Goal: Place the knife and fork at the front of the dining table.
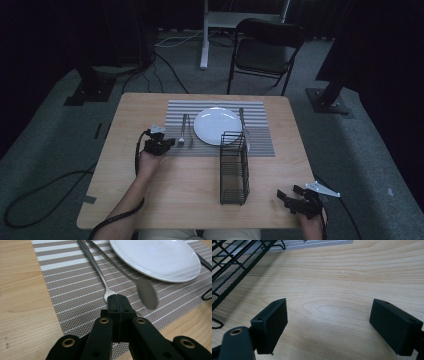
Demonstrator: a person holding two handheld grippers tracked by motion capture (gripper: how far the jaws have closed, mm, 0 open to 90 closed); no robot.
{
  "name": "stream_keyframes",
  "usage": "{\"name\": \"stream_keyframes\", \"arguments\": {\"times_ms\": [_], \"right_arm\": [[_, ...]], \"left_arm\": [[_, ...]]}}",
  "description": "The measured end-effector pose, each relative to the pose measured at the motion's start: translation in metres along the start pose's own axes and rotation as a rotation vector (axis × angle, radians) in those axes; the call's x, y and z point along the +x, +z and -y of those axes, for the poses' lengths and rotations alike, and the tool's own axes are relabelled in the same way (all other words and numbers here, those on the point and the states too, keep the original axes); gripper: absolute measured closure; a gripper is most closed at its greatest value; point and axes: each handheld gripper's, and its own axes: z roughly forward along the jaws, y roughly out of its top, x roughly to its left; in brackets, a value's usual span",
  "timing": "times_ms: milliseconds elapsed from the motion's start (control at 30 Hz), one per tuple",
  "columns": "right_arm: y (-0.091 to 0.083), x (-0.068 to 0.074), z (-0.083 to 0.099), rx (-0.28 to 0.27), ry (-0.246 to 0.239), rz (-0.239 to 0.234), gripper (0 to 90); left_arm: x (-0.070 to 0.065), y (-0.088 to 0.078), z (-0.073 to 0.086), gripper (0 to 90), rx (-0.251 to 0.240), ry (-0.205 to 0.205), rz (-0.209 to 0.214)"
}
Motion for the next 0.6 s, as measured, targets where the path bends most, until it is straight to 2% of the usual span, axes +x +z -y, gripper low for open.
{"name": "stream_keyframes", "arguments": {"times_ms": [67,133,167,233,267,433,467,567,600], "right_arm": [[0.0,0.0,0.0,-0.001,0.0,-0.001,14.3],[0.0,0.0,0.0,-0.001,0.001,-0.001,14.3],[0.0,0.0,0.0,-0.001,0.0,0.0,14.3],[0.0,0.0,0.0,0.0,0.0,0.001,14.3],[0.0,0.0,0.0,0.0,0.0,0.001,14.3],[0.0,0.0,0.0,0.001,0.003,0.0,14.3],[0.0,0.0,0.0,0.001,0.002,0.0,14.3],[0.0,0.0,0.0,0.001,0.004,0.0,14.3],[0.0,-0.001,0.0,0.001,0.004,-0.001,14.3]], "left_arm": [[0.001,-0.002,0.0,90.0,-0.007,-0.021,0.014],[0.001,-0.002,0.0,90.0,-0.004,-0.017,-0.012],[0.002,-0.002,-0.001,90.0,-0.013,-0.033,0.01],[0.001,0.0,-0.004,90.0,-0.016,-0.034,-0.001],[0.001,0.001,-0.005,90.0,-0.02,-0.037,0.011],[0.001,0.013,-0.015,90.0,-0.034,-0.038,-0.007],[0.002,0.016,-0.018,90.0,-0.052,-0.037,-0.002],[0.007,0.029,-0.027,89.7,-0.063,-0.059,-0.031],[0.008,0.033,-0.029,83.7,-0.059,-0.068,-0.032]]}}
